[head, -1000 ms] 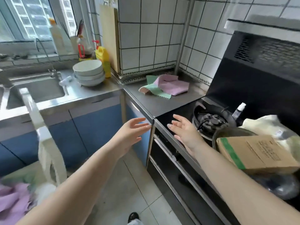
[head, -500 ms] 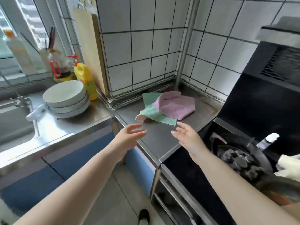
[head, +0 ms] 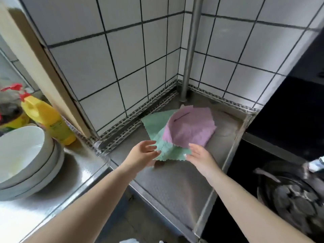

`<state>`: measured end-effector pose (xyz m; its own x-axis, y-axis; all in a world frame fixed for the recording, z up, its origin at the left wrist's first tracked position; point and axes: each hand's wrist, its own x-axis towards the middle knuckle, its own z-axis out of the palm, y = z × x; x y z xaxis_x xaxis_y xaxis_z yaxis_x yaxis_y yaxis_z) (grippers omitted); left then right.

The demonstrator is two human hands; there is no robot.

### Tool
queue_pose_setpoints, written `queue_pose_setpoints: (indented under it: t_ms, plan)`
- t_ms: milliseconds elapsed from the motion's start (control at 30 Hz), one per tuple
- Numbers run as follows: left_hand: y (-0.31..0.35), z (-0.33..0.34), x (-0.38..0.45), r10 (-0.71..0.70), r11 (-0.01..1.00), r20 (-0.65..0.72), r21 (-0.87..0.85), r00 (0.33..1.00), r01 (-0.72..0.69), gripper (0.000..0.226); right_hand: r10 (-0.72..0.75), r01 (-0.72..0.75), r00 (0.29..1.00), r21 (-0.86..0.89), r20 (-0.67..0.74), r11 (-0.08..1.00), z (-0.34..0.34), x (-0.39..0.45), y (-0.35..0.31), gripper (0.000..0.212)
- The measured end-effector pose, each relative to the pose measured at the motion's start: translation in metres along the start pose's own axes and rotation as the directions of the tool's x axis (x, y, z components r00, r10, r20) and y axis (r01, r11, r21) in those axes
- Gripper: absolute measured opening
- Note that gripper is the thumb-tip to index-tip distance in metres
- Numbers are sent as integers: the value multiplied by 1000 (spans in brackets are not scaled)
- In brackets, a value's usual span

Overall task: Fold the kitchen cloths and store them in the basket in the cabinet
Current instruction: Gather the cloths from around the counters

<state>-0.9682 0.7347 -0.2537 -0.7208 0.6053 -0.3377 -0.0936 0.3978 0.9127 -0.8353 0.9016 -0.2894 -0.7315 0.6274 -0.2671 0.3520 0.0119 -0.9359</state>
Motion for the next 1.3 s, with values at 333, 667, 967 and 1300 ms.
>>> queue_pose_setpoints:
  t_ms: [333, 667, 967, 1300]
  plan:
    - [6, -3, 138, 35, 926, 266, 354, 963, -131, 58, 119, -150, 972, -146, -204, 978, 42, 52, 8, 49]
    - [20, 13, 187, -43, 948, 477, 297, 878, -116, 52, 119, -197, 936, -212, -332, 957, 80, 108, -17, 47]
    - [53, 15, 206, 237, 880, 610, 196, 756, -433, 59, -126, -117, 865, -441, -485, 890, 49, 117, -46, 27]
    - [133, 49, 268, 431, -189, 781, 567, 451, -802, 36, -326, -41, 813, -606, -483, 794, -47, 105, -116, 28]
